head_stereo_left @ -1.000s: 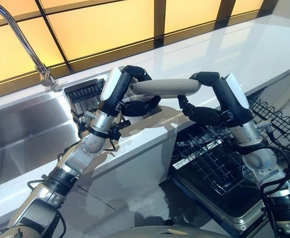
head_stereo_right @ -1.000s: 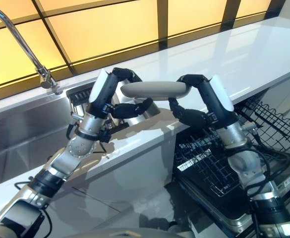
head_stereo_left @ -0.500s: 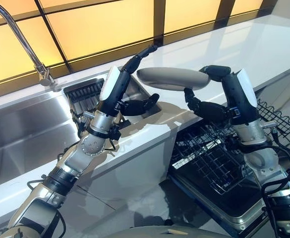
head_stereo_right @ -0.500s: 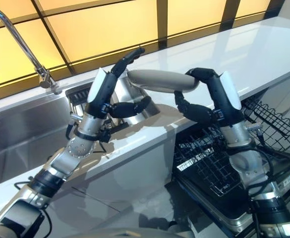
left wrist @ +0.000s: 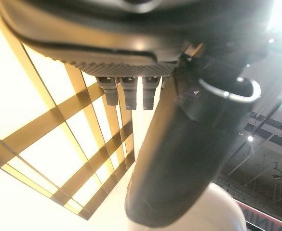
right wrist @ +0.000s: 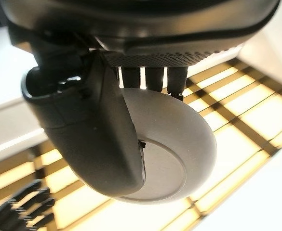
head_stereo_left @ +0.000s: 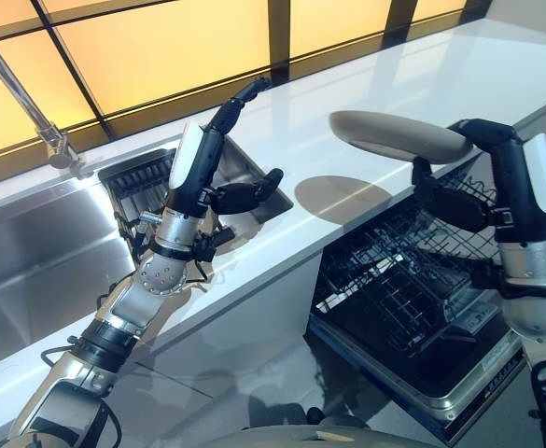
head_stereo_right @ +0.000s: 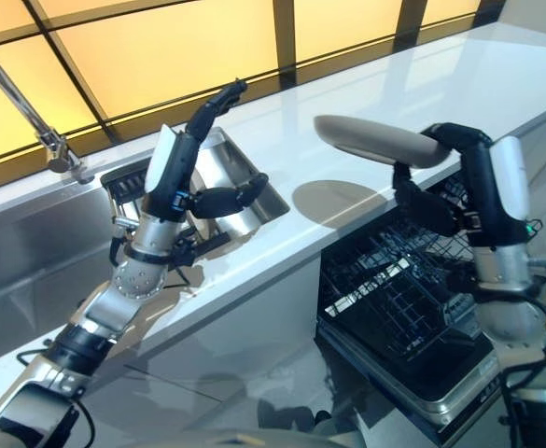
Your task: Pick up plates and place into dishwasher.
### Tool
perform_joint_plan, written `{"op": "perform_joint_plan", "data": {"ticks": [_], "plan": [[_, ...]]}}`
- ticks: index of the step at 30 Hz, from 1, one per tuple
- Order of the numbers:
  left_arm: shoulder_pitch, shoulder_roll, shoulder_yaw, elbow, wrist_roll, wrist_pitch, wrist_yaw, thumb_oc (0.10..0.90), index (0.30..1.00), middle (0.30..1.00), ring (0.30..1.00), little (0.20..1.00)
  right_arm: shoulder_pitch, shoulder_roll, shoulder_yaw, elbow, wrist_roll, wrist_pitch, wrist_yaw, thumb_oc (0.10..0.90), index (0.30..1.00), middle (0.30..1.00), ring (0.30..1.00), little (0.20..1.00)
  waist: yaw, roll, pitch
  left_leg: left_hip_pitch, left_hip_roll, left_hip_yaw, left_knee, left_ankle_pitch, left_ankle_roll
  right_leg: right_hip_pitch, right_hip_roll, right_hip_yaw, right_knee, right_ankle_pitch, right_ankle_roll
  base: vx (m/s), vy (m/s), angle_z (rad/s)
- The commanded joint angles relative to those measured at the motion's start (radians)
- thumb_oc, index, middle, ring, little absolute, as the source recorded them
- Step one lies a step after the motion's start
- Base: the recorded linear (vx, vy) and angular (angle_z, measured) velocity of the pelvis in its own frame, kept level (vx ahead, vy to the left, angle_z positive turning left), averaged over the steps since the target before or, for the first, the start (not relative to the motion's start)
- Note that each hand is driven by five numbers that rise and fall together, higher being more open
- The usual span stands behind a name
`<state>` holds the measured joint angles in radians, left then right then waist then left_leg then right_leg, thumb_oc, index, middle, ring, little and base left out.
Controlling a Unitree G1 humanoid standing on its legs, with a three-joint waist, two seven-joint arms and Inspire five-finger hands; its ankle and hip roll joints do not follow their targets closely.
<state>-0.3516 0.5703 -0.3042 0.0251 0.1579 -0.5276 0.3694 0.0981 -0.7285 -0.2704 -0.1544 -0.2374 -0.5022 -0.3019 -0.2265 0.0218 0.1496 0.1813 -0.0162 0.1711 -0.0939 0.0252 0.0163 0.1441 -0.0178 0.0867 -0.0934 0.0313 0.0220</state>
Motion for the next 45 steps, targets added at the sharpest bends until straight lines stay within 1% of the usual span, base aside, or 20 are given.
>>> {"op": "perform_joint_plan", "data": {"ticks": [1,6,9,11,14,15,19,22,23,25,26,28,31,32,33,38,40,42,45], "plan": [[-0.079,0.042,0.079,0.007,-0.012,-0.080,0.068,0.800,0.900,0.900,0.900,0.900,-0.065,-0.047,-0.134,-0.008,0.031,-0.031,-0.106,0.100,0.300,0.300,0.300,0.200,-0.018,-0.019,-0.091,0.029,-0.037,0.026,0.007,-0.171,0.058,0.008,0.116,0.044,0.006,-0.060,0.010,0.01,-0.018,-0.16],[-0.062,0.054,0.110,0.012,-0.004,-0.071,0.072,0.800,0.900,0.900,0.900,0.900,0.035,-0.026,-0.213,0.018,0.007,-0.019,-0.131,0.100,0.300,0.300,0.300,0.200,-0.052,-0.019,-0.090,0.023,-0.032,0.047,0.007,-0.170,0.059,-0.006,0.124,0.074,0.006,-0.050,0.014,0.00,-0.011,-0.21],[-0.060,0.053,0.114,0.019,-0.006,-0.066,0.074,0.800,0.900,0.900,0.900,0.900,0.053,-0.020,-0.226,0.037,0.011,-0.021,-0.139,0.100,0.300,0.300,0.300,0.200,-0.060,-0.019,-0.088,0.023,-0.032,0.049,0.007,-0.170,0.060,-0.007,0.126,0.081,0.006,-0.049,0.014,0.00,-0.010,-0.13],[-0.065,0.053,0.119,0.026,-0.006,-0.059,0.075,0.800,0.900,0.900,0.900,0.900,0.077,-0.008,-0.233,0.064,-0.011,-0.007,-0.151,0.100,0.300,0.300,0.300,0.200,-0.069,-0.018,-0.085,0.023,-0.030,0.056,0.007,-0.169,0.060,-0.008,0.127,0.088,0.006,-0.046,0.016,-0.01,-0.013,-0.15],[-0.067,0.055,0.117,0.025,-0.001,-0.049,0.079,0.800,0.900,0.900,0.900,0.900,0.093,0.002,-0.228,0.076,0.008,0.006,-0.120,0.100,0.300,0.300,0.300,0.200,-0.076,-0.017,-0.082,0.023,-0.029,0.061,0.007,-0.169,0.060,-0.011,0.127,0.094,0.006,-0.043,0.018,-0.01,-0.009,-0.11],[-0.070,0.056,0.120,0.028,-0.001,-0.048,0.075,0.800,0.900,0.900,0.900,0.900,0.105,0.014,-0.218,0.087,0.014,0.009,-0.094,0.100,0.300,0.300,0.300,0.200,-0.077,-0.016,-0.080,0.022,-0.029,0.063,0.007,-0.168,0.060,-0.011,0.126,0.095,0.006,-0.042,0.019,-0.01,-0.007,-0.04],[-0.079,0.052,0.111,0.023,0.008,-0.042,0.070,0.800,0.900,0.900,0.900,0.900,0.104,0.040,-0.159,0.115,0.048,0.050,-0.023,0.100,0.300,0.300,0.300,0.200,-0.072,-0.016,-0.077,0.020,-0.029,0.059,0.007,-0.167,0.060,-0.014,0.125,0.089,0.006,-0.040,0.020,0.00,0.000,0.00],[-0.085,0.054,0.106,0.021,0.016,-0.035,0.066,0.800,0.900,0.900,0.900,0.900,0.096,0.043,-0.133,0.125,0.076,0.075,0.017,0.100,0.300,0.300,0.300,0.200,-0.069,-0.017,-0.077,0.018,-0.030,0.057,0.007,-0.166,0.060,-0.015,0.124,0.085,0.006,-0.041,0.020,0.00,0.000,0.00],[-0.092,0.062,0.097,0.014,0.021,-0.028,0.070,0.800,0.900,0.900,0.900,0.900,0.088,0.046,-0.103,0.131,0.090,0.113,0.055,0.100,0.300,0.300,0.300,0.200,-0.064,-0.018,-0.076,0.017,-0.030,0.053,0.007,-0.165,0.060,-0.015,0.122,0.079,0.006,-0.041,0.019,0.00,0.000,0.00],[-0.100,0.068,0.087,0.013,0.019,-0.027,0.074,0.800,0.900,0.900,0.900,0.900,0.076,0.045,-0.071,0.148,0.107,0.145,0.084,0.100,0.300,0.300,0.300,0.200,-0.058,-0.019,-0.075,0.016,-0.031,0.049,0.007,-0.163,0.059,-0.015,0.121,0.074,0.006,-0.041,0.019,0.00,0.000,0.00],[-0.107,0.074,0.076,0.013,0.015,-0.023,0.081,0.800,0.900,0.900,0.900,0.900,0.065,0.045,-0.035,0.165,0.116,0.186,0.120,0.100,0.300,0.300,0.300,0.200,-0.051,-0.020,-0.075,0.013,-0.033,0.044,0.007,-0.162,0.059,-0.016,0.120,0.067,0.006,-0.041,0.019,0.00,0.000,0.00],[-0.110,0.076,0.072,0.013,0.012,-0.024,0.083,0.800,0.900,0.900,0.900,0.900,0.062,0.046,-0.017,0.175,0.122,0.199,0.126,0.100,0.300,0.300,0.300,0.200,-0.048,-0.021,-0.075,0.013,-0.034,0.042,0.007,-0.161,0.058,-0.016,0.119,0.063,0.006,-0.040,0.019,-0.01,-0.007,0.07],[-0.116,0.077,0.057,0.009,0.009,-0.025,0.082,0.800,0.900,0.900,0.900,0.900,0.040,0.053,0.050,0.205,0.113,0.259,0.166,0.100,0.300,0.300,0.300,0.200,-0.035,-0.024,-0.074,0.011,-0.037,0.030,0.007,-0.159,0.058,-0.014,0.115,0.048,0.006,-0.042,0.018,-0.01,-0.011,0.16],[-0.120,0.078,0.049,0.008,0.007,-0.027,0.082,0.800,0.900,0.900,0.900,0.900,0.028,0.055,0.084,0.225,0.106,0.289,0.172,0.100,0.300,0.300,0.300,0.200,-0.025,-0.025,-0.074,0.010,-0.038,0.026,0.007,-0.160,0.058,-0.014,0.113,0.042,0.006,-0.042,0.018,-0.01,-0.011,0.19],[-0.122,0.078,0.044,0.007,0.005,-0.028,0.085,0.800,0.900,0.900,0.900,0.900,0.018,0.057,0.103,0.238,0.106,0.304,0.172,0.100,0.300,0.300,0.300,0.200,-0.021,-0.026,-0.075,0.010,-0.038,0.023,0.007,-0.160,0.058,-0.014,0.112,0.038,0.006,-0.043,0.018,-0.01,-0.009,0.13],[-0.135,0.074,0.024,0.015,0.000,-0.033,0.095,0.800,0.900,0.900,0.900,0.900,-0.027,0.071,0.173,0.305,0.113,0.340,0.161,0.100,0.300,0.300,0.300,0.200,-0.004,-0.027,-0.076,0.011,-0.040,0.014,0.007,-0.160,0.058,-0.010,0.109,0.023,0.006,-0.045,0.016,0.00,-0.002,0.08],[-0.142,0.071,0.009,0.011,0.003,-0.036,0.098,0.800,0.900,0.900,0.900,0.900,-0.066,0.096,0.232,0.365,0.104,0.381,0.146,0.100,0.300,0.300,0.300,0.200,0.013,-0.028,-0.075,0.011,-0.042,0.005,0.007,-0.159,0.058,-0.006,0.106,0.014,0.006,-0.046,0.015,-0.01,0.001,0.10],[-0.144,0.064,-0.002,0.008,0.009,-0.039,0.099,0.800,0.900,0.900,0.900,0.900,-0.094,0.112,0.267,0.413,0.097,0.402,0.134,0.100,0.300,0.300,0.300,0.200,0.026,-0.028,-0.076,0.011,-0.043,-0.003,0.007,-0.160,0.060,-0.004,0.105,0.007,0.006,-0.049,0.013,-0.01,-0.006,0.09],[-0.155,0.065,-0.026,0.007,0.001,-0.039,0.101,0.800,0.900,0.900,0.900,0.900,-0.145,0.124,0.323,0.495,0.141,0.438,0.127,0.100,0.300,0.300,0.300,0.200,0.050,-0.027,-0.076,0.012,-0.045,-0.013,0.007,-0.160,0.060,0.001,0.101,-0.007,0.006,-0.051,0.011,0.00,-0.009,0.11]]}}
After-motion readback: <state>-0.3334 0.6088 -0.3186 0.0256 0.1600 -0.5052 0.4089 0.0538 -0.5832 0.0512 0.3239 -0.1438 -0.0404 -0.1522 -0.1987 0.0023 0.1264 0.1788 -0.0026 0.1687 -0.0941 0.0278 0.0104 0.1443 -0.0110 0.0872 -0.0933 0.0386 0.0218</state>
